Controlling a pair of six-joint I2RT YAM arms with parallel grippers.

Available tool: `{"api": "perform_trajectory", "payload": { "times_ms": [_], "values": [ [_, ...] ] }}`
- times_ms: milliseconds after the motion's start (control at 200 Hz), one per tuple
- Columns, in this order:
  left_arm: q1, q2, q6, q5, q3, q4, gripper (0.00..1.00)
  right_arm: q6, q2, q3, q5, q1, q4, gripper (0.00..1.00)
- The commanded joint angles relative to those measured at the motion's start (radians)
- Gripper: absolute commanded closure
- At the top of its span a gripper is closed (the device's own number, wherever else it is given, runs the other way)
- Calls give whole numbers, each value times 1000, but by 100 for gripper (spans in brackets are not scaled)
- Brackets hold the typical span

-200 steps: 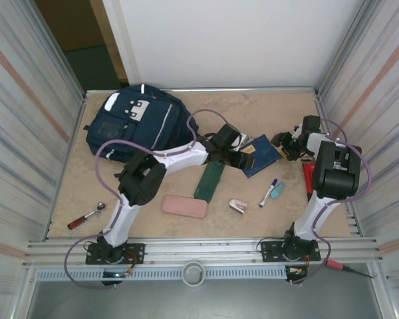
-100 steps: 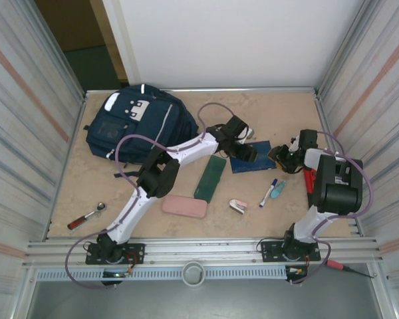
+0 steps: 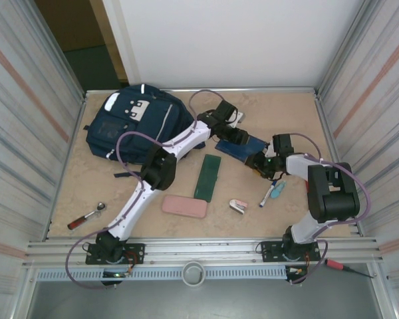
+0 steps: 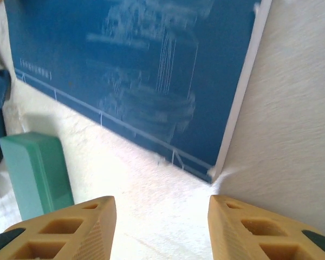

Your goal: Pack books, pencil case, and school supplies into a backpack

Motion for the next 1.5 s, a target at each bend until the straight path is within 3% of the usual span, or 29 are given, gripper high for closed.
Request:
{"api": "perform_trajectory", "payload": {
  "times_ms": [0,120,230,671,1012,1257,1498],
  "values": [
    [23,-158,48,-17,-136,10,31,-4,-53,29,31,-21,-32,51],
    [40,-328,49,-58,-396,163,25,-20,-76,38,60,-79,-49,41],
    [48,-378,51,-93,-485,184,24,-44,-47,89,92,-95,-59,36],
    [76,-257,-24,-90,-410,97,30,-77,216,339,74,-83,-88,42],
    [75,-212,-43,-36,-426,98,43,-79,292,350,47,-50,-71,45],
    [73,-230,-67,14,-478,151,51,-68,266,324,-37,-48,-6,55],
    [74,-230,-69,18,-478,154,52,-76,231,310,-23,-74,-6,79]
  ]
}}
